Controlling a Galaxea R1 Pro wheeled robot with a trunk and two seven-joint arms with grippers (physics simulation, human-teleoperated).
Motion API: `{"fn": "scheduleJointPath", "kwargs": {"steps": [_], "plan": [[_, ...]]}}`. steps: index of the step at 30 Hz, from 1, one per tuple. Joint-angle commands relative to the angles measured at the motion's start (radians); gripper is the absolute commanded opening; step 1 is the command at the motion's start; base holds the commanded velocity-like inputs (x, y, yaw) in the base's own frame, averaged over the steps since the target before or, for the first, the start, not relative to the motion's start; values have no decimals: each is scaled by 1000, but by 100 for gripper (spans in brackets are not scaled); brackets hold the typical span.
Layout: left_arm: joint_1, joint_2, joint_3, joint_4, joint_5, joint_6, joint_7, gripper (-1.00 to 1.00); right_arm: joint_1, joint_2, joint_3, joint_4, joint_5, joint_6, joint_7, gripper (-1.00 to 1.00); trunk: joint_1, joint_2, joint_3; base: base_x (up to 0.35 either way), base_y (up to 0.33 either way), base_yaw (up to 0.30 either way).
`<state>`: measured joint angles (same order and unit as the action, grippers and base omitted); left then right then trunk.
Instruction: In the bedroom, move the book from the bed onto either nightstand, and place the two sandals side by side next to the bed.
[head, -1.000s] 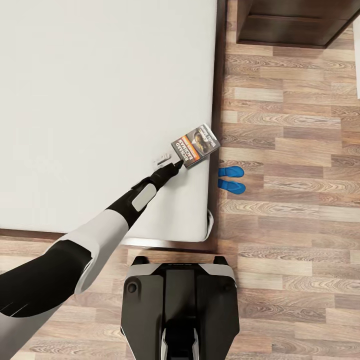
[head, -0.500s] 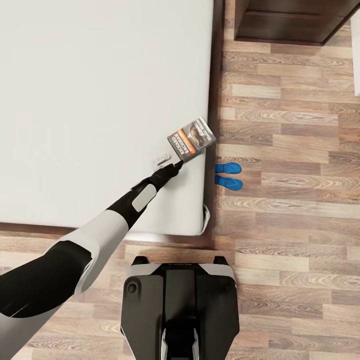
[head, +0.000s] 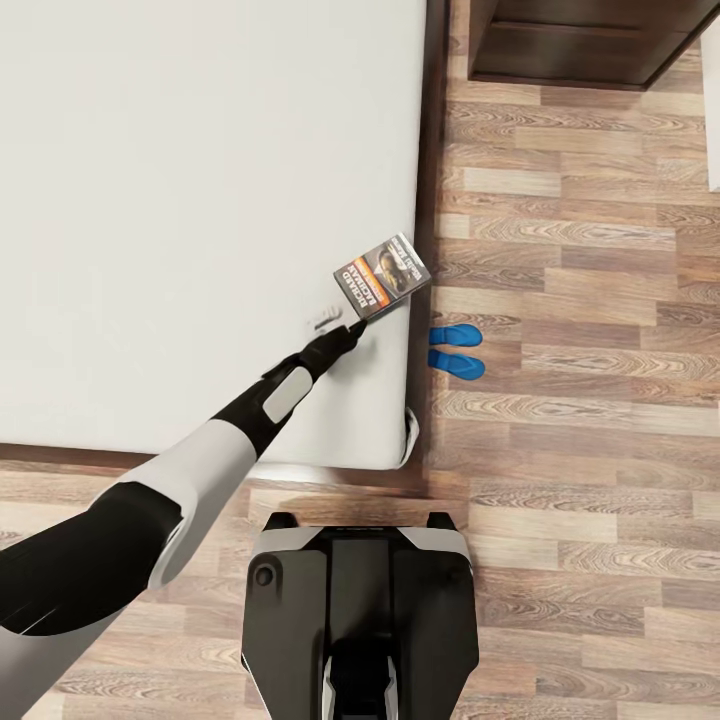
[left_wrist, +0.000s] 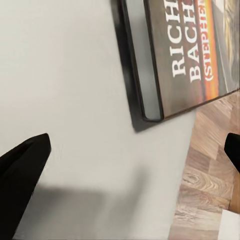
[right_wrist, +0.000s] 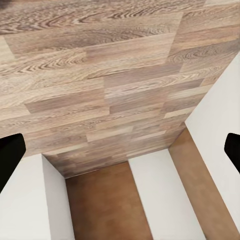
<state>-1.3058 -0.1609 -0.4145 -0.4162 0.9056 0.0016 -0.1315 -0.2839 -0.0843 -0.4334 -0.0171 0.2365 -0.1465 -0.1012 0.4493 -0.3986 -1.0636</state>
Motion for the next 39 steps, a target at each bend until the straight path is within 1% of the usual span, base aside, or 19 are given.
{"fn": "scheduleJointPath", "kwargs": {"steps": [1,5,7,10,11,14,17,18,19,22,25,26,28,29,31,33,35,36,39], "plan": [[0,2,-4,-9,9,0,0,100,0,0,-8,2,10,-4,-3,100,1,-1,-1,-2,-2,0],[11,5,-3,-80,9,2,4,100,-1,0,-8,2,10,-4,-3,100,1,-1,-1,-1,-1,0],[33,7,-2,-141,10,8,6,100,-1,0,-8,2,10,-4,-3,100,1,-1,-1,0,0,0],[88,17,1,-271,11,27,22,100,-1,-1,-8,2,10,-4,-3,100,1,-1,-1,0,0,0],[88,17,1,-271,11,27,22,100,-1,-1,-8,2,10,-4,-3,100,1,-1,-1,0,0,0],[166,48,4,-446,11,86,77,100,0,-1,-8,2,10,-4,-3,100,1,-1,-1,0,0,0],[242,97,6,-653,11,159,176,100,0,-1,-8,2,10,-4,-4,100,1,-1,-1,0,0,0],[242,97,6,-653,11,159,176,100,0,-1,-8,2,10,-4,-4,100,1,-1,-1,0,0,0],[265,119,6,-724,12,181,213,100,0,-1,-8,2,10,-4,-3,100,1,-1,-1,0,0,0],[332,199,8,-918,13,243,314,100,-1,-2,-8,2,10,-4,-3,100,1,-1,-1,0,0,0],[397,298,23,-1045,20,298,373,100,0,-2,-8,2,10,-4,-3,100,1,-1,-1,0,0,0],[417,334,37,-1071,24,313,385,100,0,-2,-8,2,10,-4,-3,100,1,-1,-1,0,0,0],[453,402,84,-1110,40,344,402,100,0,-2,-8,2,10,-4,-3,100,1,-1,-1,0,0,0],[453,402,84,-1110,40,344,402,100,0,-2,-8,2,10,-4,-3,100,1,-1,-1,0,0,0],[489,460,148,-1134,68,377,413,100,0,-1,-8,2,10,-4,-3,100,1,-1,-1,0,0,0],[535,503,220,-1149,96,421,418,100,0,-1,-8,2,10,-4,-3,100,1,-1,-1,0,0,0],[593,533,299,-1159,115,480,422,100,0,-1,-8,2,10,-4,-3,100,1,-1,-1,0,0,0],[593,533,299,-1159,115,480,422,100,0,-1,-8,2,10,-4,-3,100,1,-1,-1,0,0,0],[680,561,444,-1168,131,594,425,100,0,-1,-8,2,10,-4,-3,100,1,-1,-1,0,0,0]]}}
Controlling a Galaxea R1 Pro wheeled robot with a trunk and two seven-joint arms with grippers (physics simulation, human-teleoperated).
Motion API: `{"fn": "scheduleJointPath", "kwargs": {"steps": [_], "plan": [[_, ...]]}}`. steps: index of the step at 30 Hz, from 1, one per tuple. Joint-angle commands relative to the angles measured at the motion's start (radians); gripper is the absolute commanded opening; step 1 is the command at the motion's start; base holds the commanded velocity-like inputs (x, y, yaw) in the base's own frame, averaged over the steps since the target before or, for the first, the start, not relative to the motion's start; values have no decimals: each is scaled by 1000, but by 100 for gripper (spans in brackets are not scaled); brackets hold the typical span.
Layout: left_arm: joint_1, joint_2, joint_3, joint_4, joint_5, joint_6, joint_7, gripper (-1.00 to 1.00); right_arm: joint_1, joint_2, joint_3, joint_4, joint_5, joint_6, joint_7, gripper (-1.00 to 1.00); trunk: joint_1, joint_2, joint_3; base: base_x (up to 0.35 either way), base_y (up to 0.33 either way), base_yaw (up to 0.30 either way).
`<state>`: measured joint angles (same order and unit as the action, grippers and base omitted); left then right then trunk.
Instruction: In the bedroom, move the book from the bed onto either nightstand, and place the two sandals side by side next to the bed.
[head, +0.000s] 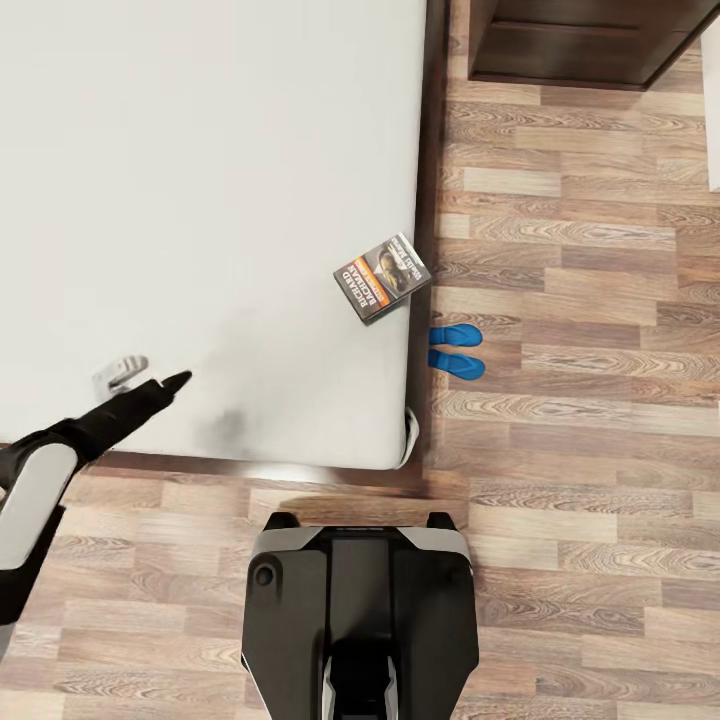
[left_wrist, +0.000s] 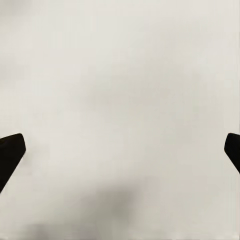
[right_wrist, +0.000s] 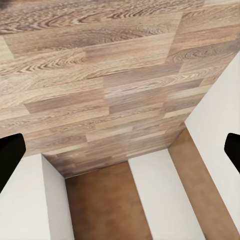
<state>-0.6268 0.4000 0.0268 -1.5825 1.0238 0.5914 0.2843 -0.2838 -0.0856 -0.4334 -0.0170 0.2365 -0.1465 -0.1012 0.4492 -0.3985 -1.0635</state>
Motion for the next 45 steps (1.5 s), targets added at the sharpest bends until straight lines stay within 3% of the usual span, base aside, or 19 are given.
{"fn": "scheduleJointPath", "kwargs": {"steps": [1,5,6,10,12,13,14,15,16,19,23,27,33,38,45], "plan": [[28,6,58,-3,16,45,9,100,0,0,-8,2,10,-4,-3,100,1,-1,-1,0,0,0],[131,20,265,-5,7,210,12,100,0,0,-8,2,10,-4,-3,100,1,-1,-1,0,0,0],[131,20,265,-5,7,210,12,100,0,0,-8,2,10,-4,-3,100,1,-1,-1,0,0,0],[261,25,401,-3,-60,326,18,100,0,-1,-8,2,10,-4,-3,100,1,-1,-1,0,0,0],[332,25,439,5,-115,356,17,100,0,-2,-9,2,10,-4,-3,100,1,-1,-1,0,0,0],[332,25,439,5,-115,356,17,100,0,-2,-9,2,10,-4,-3,100,1,-1,-1,0,0,0],[412,24,464,12,-166,374,16,100,-1,-3,-9,0,10,-4,-4,100,1,-1,-1,0,0,0],[454,23,472,17,-188,380,16,100,0,-4,-9,-1,10,-4,-4,100,1,-1,-1,0,0,0],[454,23,472,17,-188,380,16,100,0,-4,-9,-1,10,-4,-4,100,1,-1,-1,0,0,0],[574,21,489,40,-234,376,17,100,-1,-5,-10,-6,10,-4,-3,100,1,-1,-1,0,0,0],[686,18,497,106,-266,331,24,100,-1,-6,-12,-11,9,-5,-3,100,1,-1,-1,0,0,0],[726,16,495,201,-302,282,27,100,-1,-7,-16,-14,8,-5,-3,100,1,-1,-1,0,0,0],[752,2,437,455,-448,143,19,100,-1,-11,-19,-27,7,-5,-3,100,1,-1,-1,0,0,0],[717,-75,355,638,-540,21,11,100,-1,-18,-23,-63,1,-5,-4,100,1,-1,-1,0,0,0],[607,-193,233,813,-690,-55,9,100,-2,-22,-27,-99,-2,-1,-8,100,1,-1,-1,0,0,0]]}}
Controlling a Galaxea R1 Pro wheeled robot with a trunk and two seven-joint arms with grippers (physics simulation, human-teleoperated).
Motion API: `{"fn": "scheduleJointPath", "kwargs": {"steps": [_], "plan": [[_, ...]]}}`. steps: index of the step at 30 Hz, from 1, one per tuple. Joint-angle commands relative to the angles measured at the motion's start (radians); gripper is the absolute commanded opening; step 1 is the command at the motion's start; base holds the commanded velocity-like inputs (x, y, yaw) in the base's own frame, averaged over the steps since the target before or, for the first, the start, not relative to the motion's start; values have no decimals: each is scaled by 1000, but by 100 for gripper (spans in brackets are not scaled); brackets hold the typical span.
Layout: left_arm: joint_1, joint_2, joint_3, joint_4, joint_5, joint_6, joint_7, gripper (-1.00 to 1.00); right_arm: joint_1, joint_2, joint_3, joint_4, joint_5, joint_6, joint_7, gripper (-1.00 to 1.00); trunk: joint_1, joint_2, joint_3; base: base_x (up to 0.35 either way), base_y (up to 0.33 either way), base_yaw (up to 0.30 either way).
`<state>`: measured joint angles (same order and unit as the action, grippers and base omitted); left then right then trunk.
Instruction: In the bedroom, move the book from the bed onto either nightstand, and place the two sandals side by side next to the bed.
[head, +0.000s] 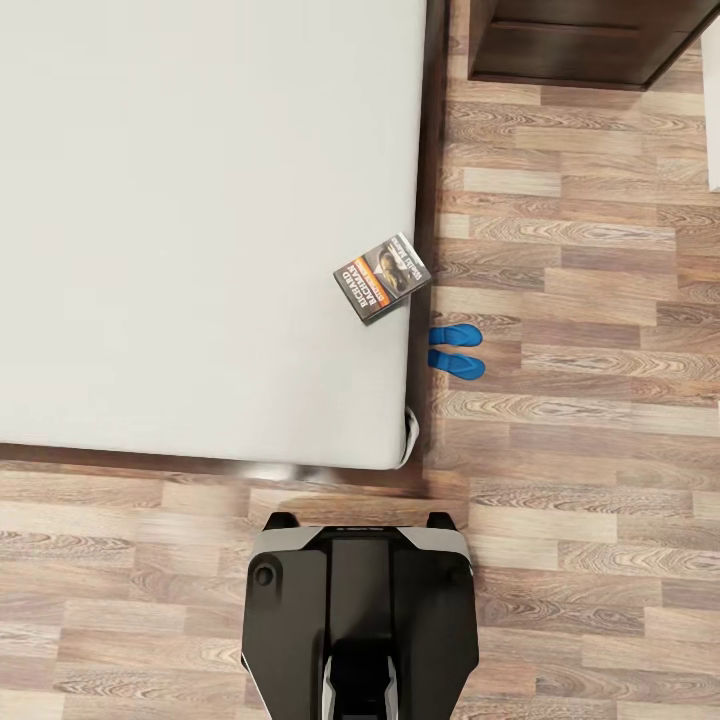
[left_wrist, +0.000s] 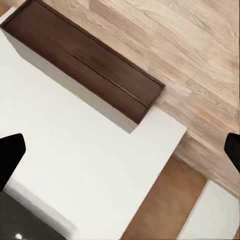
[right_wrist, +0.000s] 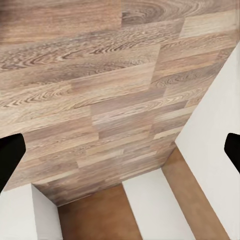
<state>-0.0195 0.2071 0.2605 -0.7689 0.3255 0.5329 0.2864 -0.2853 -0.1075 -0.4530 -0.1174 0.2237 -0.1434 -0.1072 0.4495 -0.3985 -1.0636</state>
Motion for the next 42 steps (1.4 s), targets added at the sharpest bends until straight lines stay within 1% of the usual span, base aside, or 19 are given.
{"fn": "scheduleJointPath", "kwargs": {"steps": [1,4,7,9,11,12,14,15,16,17,18,22,26,30,31,32,36,42], "plan": [[0,0,-1,-1,8,4,7,100,-1,0,-8,1,10,-4,-2,100,1,-1,-1,0,0,0],[-44,-41,-24,54,-35,-30,7,100,-2,-1,-9,-14,10,-2,-4,100,1,-1,-1,0,0,0],[-78,-81,-42,93,-69,-55,6,100,-4,-2,-10,-34,10,1,-5,100,1,-1,-1,0,0,0],[-100,-104,-57,113,-92,-66,6,100,-6,-3,-10,-51,10,3,-5,100,1,-1,-1,0,0,0],[-121,-120,-75,131,-112,-73,5,100,-7,-3,-10,-72,10,4,-5,100,1,-1,-1,0,0,0],[-121,-120,-75,131,-112,-73,5,100,-7,-3,-10,-72,10,4,-5,100,1,-1,-1,0,0,0],[-142,-131,-91,149,-125,-80,4,100,-8,-3,-10,-93,10,6,-5,100,1,-1,-1,0,0,0],[-166,-140,-104,162,-133,-93,3,100,-9,-3,-10,-111,10,7,-5,100,1,-1,-1,0,0,0],[-177,-143,-109,169,-136,-102,2,100,-10,-3,-10,-118,10,8,-4,100,1,-1,-1,0,0,0],[-177,-143,-109,169,-136,-102,2,100,-10,-3,-10,-118,10,8,-4,100,1,-1,-1,0,0,0],[-197,-148,-118,186,-141,-125,-3,100,-12,-3,-9,-129,10,9,-4,100,1,-1,-1,0,0,0],[-225,-156,-142,225,-146,-183,-38,100,-28,-3,-8,-140,13,12,-4,100,1,-1,-1,0,0,0],[-238,-159,-185,256,-148,-241,-113,100,-58,-3,-4,-144,17,20,-4,100,1,-1,-1,0,0,0],[-244,-160,-226,290,-149,-306,-186,100,-74,-4,0,-144,18,46,0,100,1,-1,-1,0,0,0],[-244,-161,-232,300,-148,-324,-199,100,-76,-4,1,-144,18,50,2,100,1,-1,-1,0,0,0],[-245,-161,-241,318,-149,-361,-218,100,-79,-3,2,-144,17,56,8,100,1,-1,-1,0,0,0],[-247,-161,-251,340,-151,-413,-237,100,-81,-1,3,-143,17,58,16,100,1,-1,-1,0,0,0],[-247,-159,-256,350,-151,-440,-245,100,-82,2,2,-140,15,58,20,100,1,-1,-1,0,0,0]]}}
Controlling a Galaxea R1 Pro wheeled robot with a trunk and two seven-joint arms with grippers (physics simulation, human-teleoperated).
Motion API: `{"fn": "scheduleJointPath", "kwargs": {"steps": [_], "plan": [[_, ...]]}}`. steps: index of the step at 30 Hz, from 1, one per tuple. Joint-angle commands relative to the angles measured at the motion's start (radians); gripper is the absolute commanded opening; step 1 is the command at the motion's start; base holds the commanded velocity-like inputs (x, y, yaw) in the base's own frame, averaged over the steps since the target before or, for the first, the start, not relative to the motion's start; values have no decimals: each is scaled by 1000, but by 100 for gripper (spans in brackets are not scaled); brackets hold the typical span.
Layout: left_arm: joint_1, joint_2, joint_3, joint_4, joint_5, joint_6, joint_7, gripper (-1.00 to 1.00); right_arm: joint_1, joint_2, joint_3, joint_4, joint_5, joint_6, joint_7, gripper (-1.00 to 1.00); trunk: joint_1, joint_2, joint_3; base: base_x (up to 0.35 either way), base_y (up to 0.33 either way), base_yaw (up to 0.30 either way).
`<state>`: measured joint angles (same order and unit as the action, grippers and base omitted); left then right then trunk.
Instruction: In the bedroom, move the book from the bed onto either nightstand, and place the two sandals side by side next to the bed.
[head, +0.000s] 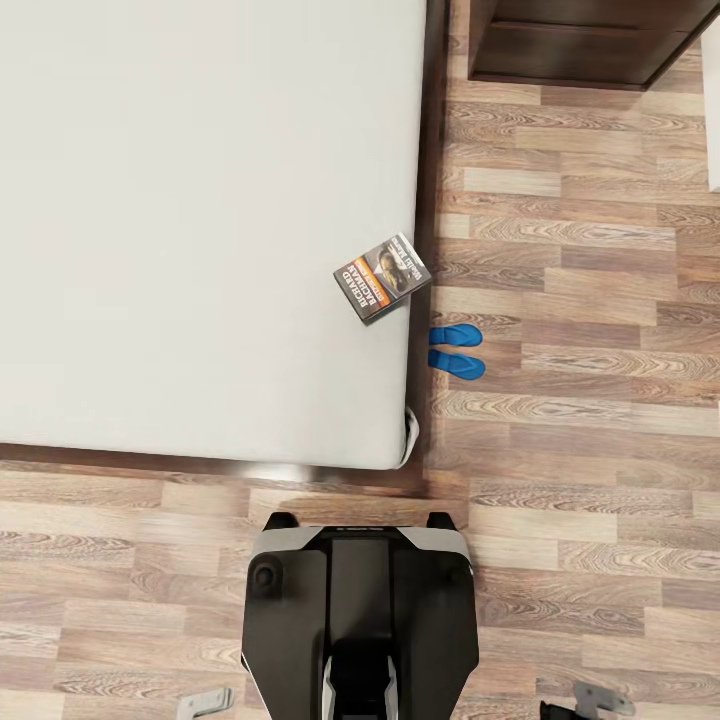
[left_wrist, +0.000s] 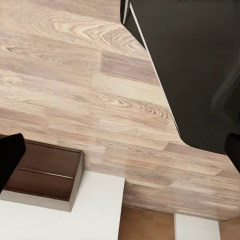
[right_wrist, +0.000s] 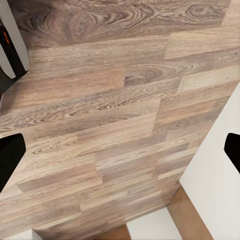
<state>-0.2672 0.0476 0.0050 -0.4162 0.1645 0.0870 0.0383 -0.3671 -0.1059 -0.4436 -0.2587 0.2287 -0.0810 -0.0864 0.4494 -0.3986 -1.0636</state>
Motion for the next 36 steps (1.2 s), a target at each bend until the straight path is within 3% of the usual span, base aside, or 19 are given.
{"fn": "scheduleJointPath", "kwargs": {"steps": [1,11,36], "plan": [[0,0,-1,-1,11,3,2,100,-1,1,-7,2,10,-4,-1,100,1,-1,-1,0,0,0],[0,1,-3,3,13,-38,-1,100,0,0,-7,8,14,-5,0,100,1,-1,-1,0,0,0],[0,2,-2,4,12,-45,-1,100,3,6,-2,-3,17,-7,1,100,1,-1,-1,0,0,0]]}}
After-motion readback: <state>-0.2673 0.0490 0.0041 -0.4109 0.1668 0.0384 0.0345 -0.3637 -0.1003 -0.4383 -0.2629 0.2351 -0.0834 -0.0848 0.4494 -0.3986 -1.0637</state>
